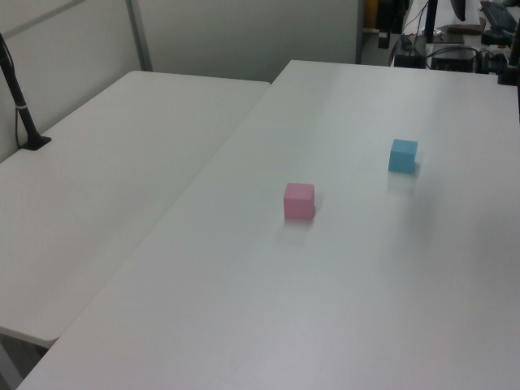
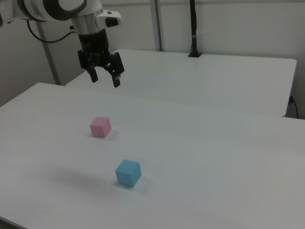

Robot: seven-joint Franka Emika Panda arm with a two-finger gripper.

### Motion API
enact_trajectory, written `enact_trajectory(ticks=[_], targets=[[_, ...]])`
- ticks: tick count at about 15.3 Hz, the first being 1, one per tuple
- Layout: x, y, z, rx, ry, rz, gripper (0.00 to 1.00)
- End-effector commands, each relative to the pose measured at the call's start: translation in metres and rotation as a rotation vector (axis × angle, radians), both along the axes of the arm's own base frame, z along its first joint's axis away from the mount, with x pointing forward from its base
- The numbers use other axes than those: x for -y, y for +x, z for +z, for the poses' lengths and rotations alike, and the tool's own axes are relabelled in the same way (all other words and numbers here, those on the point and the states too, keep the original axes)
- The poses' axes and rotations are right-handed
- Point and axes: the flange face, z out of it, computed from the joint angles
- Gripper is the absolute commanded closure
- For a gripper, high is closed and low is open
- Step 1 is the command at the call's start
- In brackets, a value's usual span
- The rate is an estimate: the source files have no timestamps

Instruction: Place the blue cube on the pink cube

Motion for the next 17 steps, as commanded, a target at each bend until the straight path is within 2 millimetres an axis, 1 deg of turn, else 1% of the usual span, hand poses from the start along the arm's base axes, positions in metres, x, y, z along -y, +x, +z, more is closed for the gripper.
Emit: enact_trajectory(ticks=[1, 6, 17], targets=[[0.0013, -0.0038, 0.0029, 0.006, -0.002, 0.012, 0.0], [-0.0001, -0.0069, 0.0002, -0.025, -0.004, 0.022, 0.0], [0.0, -0.0081, 0.0018, -0.028, -0.013, 0.015, 0.0]])
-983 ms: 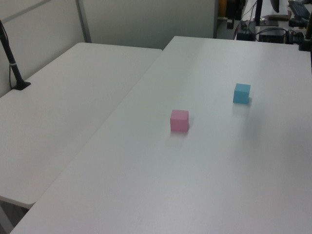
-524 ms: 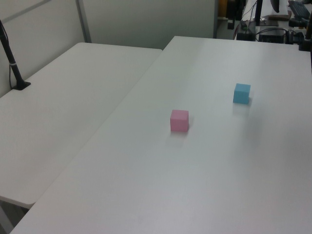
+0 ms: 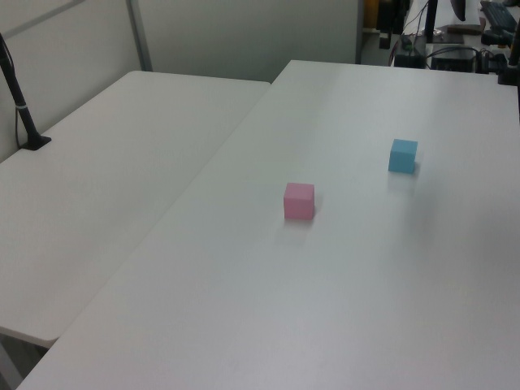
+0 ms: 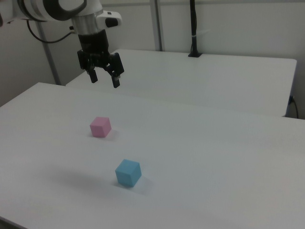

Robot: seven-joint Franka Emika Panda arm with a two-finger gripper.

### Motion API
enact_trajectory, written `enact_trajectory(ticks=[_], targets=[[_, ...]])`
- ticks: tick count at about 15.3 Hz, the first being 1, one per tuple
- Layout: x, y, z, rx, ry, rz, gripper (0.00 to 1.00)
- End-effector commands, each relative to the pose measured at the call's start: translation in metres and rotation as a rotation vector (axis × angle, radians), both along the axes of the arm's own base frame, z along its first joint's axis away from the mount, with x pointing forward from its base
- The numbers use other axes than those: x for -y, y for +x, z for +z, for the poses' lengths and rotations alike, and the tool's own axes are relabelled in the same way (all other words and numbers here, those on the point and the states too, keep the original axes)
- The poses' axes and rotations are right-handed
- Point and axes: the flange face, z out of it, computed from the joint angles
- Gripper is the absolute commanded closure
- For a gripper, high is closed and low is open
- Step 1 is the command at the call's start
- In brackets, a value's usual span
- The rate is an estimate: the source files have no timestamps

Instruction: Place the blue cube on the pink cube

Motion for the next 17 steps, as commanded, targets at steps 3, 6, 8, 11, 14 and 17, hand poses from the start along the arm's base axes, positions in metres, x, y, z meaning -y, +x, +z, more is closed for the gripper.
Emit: enact_trajectory(ticks=[3, 6, 8, 11, 14, 17], targets=[[0.0, -0.0074, 0.0019, -0.023, -0.013, 0.015, 0.0], [-0.0005, -0.0074, 0.0012, -0.024, -0.008, 0.009, 0.0], [0.0002, -0.0077, 0.001, -0.025, -0.007, -0.008, 0.0], [0.0015, -0.0068, -0.0007, -0.027, -0.002, -0.009, 0.0], [-0.0004, -0.0076, -0.0046, -0.049, 0.002, -0.005, 0.0], [-0.0006, -0.0078, -0.0062, -0.054, -0.004, 0.016, 0.0]])
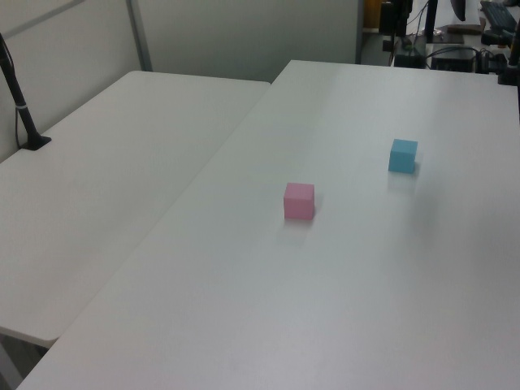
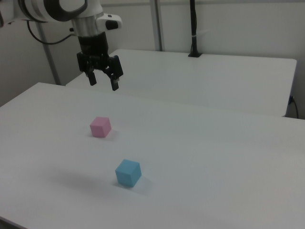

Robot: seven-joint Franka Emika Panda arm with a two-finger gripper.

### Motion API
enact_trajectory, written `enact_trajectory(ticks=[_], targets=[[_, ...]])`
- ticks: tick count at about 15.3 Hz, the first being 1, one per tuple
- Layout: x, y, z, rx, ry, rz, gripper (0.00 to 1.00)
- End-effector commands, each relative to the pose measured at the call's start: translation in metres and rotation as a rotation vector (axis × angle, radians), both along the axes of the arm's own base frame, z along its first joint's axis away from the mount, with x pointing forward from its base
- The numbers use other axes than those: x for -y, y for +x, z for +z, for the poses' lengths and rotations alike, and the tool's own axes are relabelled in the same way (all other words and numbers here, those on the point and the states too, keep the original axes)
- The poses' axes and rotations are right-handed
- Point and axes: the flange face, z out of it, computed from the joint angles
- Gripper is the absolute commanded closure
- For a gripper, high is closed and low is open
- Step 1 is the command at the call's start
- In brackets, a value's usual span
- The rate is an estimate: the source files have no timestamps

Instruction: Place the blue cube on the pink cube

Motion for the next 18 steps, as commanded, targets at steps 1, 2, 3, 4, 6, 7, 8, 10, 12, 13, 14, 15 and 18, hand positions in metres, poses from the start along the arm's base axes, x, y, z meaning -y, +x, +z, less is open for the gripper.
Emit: enact_trajectory(ticks=[1, 2, 3, 4, 6, 7, 8, 10, 12, 13, 14, 15, 18], targets=[[0.0, -0.006, 0.0, -0.02, -0.007, 0.018, 0.0], [0.0, -0.008, 0.001, -0.024, -0.011, 0.016, 0.0], [0.002, -0.011, 0.0, -0.047, -0.014, 0.017, 0.0], [0.004, -0.014, -0.001, -0.071, -0.012, 0.038, 0.0], [0.009, -0.018, -0.001, -0.092, -0.008, 0.05, 0.0], [0.01, -0.018, -0.001, -0.091, -0.005, 0.044, 0.0], [0.012, -0.018, -0.001, -0.09, -0.002, 0.041, 0.0], [0.015, -0.02, 0.003, -0.083, 0.004, 0.052, 0.0], [0.009, -0.02, 0.005, -0.073, 0.001, 0.066, 0.01], [0.013, -0.022, 0.009, -0.058, 0.004, 0.068, 0.07], [0.022, -0.023, 0.012, -0.042, 0.007, 0.066, 0.04], [0.025, -0.022, 0.013, -0.033, 0.005, 0.062, 0.01], [0.028, -0.03, -0.01, -0.008, -0.002, 0.057, 0.0]])
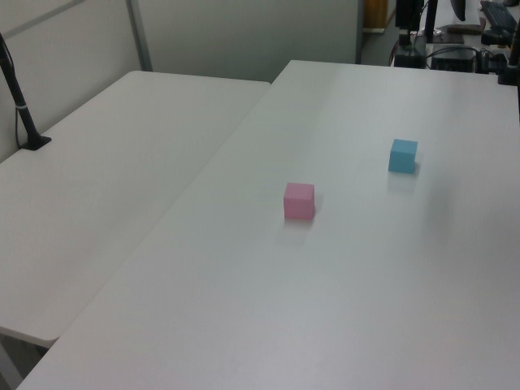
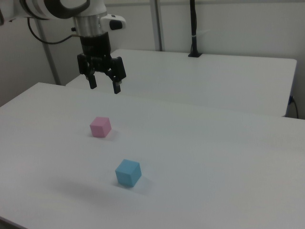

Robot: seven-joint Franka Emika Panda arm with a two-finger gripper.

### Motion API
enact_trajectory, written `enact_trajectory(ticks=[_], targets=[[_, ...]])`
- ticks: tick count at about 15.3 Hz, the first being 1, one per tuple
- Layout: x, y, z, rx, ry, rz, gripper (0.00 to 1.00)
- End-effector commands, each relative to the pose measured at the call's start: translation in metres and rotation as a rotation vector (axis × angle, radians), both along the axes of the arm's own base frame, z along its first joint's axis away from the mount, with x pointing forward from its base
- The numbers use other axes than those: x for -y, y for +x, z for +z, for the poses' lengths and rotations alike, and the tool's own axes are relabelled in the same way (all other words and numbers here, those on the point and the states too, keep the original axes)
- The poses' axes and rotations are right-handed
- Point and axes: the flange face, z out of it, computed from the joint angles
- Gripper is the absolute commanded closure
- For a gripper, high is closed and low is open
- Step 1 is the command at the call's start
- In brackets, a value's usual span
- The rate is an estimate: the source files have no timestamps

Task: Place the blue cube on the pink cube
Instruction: 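Move the open gripper over the blue cube and lower it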

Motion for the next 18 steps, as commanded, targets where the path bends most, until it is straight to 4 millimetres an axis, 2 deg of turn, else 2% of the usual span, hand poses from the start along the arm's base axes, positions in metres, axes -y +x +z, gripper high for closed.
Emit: enact_trajectory(ticks=[1, 3, 5, 11, 12, 14, 18], targets=[[0.001, -0.018, -0.029, 0.077, -0.008, 0.018, 0.0], [-0.001, -0.027, -0.058, 0.116, -0.016, 0.015, 0.0], [0.002, -0.025, -0.08, 0.126, -0.017, 0.009, 0.0], [0.006, -0.032, -0.172, 0.176, -0.04, 0.027, 0.0], [0.012, -0.033, -0.188, 0.183, -0.045, 0.019, 0.0], [0.016, -0.033, -0.21, 0.166, -0.054, 0.024, 0.0], [0.025, -0.033, -0.24, 0.12, -0.087, 0.048, 0.0]])
